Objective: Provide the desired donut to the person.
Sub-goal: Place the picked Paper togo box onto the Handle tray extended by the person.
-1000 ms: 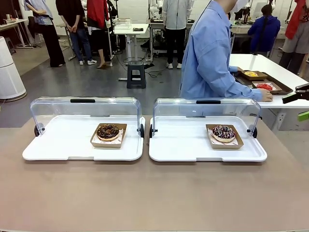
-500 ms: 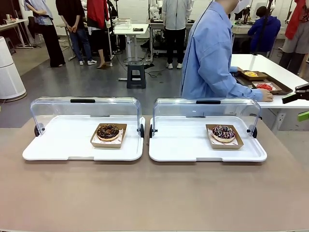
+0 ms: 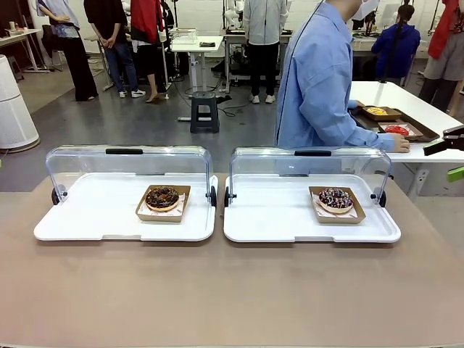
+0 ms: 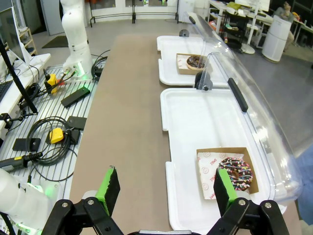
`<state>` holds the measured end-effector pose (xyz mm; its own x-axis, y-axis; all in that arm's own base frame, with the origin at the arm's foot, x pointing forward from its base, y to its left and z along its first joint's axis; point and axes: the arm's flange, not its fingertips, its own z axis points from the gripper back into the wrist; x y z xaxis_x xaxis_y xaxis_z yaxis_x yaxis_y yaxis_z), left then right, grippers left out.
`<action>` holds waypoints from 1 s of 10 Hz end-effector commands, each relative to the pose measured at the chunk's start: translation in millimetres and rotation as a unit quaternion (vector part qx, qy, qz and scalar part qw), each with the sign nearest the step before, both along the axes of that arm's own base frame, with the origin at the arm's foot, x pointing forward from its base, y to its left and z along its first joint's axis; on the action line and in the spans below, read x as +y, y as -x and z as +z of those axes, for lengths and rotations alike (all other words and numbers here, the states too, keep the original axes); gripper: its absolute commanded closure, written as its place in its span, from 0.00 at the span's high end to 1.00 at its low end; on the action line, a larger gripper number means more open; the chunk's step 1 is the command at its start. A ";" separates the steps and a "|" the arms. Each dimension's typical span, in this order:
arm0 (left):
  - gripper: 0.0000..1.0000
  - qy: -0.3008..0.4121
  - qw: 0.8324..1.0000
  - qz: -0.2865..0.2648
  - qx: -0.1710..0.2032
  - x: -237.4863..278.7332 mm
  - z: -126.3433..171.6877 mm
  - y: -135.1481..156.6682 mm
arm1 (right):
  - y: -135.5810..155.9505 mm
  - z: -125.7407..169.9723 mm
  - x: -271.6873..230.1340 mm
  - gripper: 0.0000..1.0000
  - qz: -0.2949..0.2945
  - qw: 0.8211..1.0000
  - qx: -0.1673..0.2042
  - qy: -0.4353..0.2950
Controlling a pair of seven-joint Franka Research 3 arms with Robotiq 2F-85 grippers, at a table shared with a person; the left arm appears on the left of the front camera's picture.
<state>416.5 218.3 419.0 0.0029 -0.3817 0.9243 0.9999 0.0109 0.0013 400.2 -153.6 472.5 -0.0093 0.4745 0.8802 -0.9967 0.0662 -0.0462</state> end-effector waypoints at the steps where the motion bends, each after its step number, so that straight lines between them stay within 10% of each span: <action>1: 1.00 0.003 1.000 0.000 0.004 1.1 1.8 1.3 | 1.6 0.4 0.4 1.00 0.004 1.000 -0.001 0.002; 10: 1.00 0.003 1.000 0.000 0.004 1.1 1.8 1.3 | 1.6 0.4 0.4 1.00 0.004 1.000 -0.001 0.002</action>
